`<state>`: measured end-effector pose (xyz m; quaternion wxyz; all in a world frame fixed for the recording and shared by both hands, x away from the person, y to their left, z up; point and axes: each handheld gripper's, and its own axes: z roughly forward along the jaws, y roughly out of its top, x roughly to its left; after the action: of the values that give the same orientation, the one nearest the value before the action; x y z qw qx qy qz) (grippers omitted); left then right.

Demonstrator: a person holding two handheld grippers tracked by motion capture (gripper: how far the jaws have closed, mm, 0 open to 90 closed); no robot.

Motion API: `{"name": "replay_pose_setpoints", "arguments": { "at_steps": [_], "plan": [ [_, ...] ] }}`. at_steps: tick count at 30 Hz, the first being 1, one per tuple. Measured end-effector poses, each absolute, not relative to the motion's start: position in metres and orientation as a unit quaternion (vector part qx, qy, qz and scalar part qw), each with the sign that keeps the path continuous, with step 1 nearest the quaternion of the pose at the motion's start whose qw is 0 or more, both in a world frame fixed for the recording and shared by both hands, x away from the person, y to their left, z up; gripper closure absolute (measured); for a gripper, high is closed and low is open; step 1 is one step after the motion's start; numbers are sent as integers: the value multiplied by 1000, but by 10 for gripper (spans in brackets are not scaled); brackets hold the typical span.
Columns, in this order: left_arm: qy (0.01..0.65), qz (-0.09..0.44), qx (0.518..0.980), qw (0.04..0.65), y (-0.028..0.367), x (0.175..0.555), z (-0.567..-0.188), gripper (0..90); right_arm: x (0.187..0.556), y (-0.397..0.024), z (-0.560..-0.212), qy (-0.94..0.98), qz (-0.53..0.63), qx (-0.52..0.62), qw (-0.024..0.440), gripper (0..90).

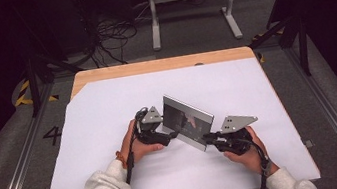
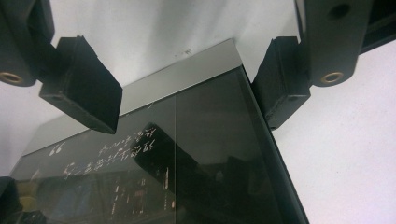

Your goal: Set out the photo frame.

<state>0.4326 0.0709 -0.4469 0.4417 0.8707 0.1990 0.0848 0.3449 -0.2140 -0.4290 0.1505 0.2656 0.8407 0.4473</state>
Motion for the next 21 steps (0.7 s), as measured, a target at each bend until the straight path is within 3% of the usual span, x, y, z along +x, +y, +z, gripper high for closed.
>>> {"name": "replay_pose_setpoints", "arguments": {
  "at_steps": [12, 21],
  "plan": [
    [194, 83, 875, 436, 66, 436, -446, 288, 347, -215, -428, 843, 449, 260, 142, 811],
    [194, 69, 877, 435, 73, 433, -444, 389, 351, -222, -428, 838, 451, 276, 135, 814]
  ]
}}
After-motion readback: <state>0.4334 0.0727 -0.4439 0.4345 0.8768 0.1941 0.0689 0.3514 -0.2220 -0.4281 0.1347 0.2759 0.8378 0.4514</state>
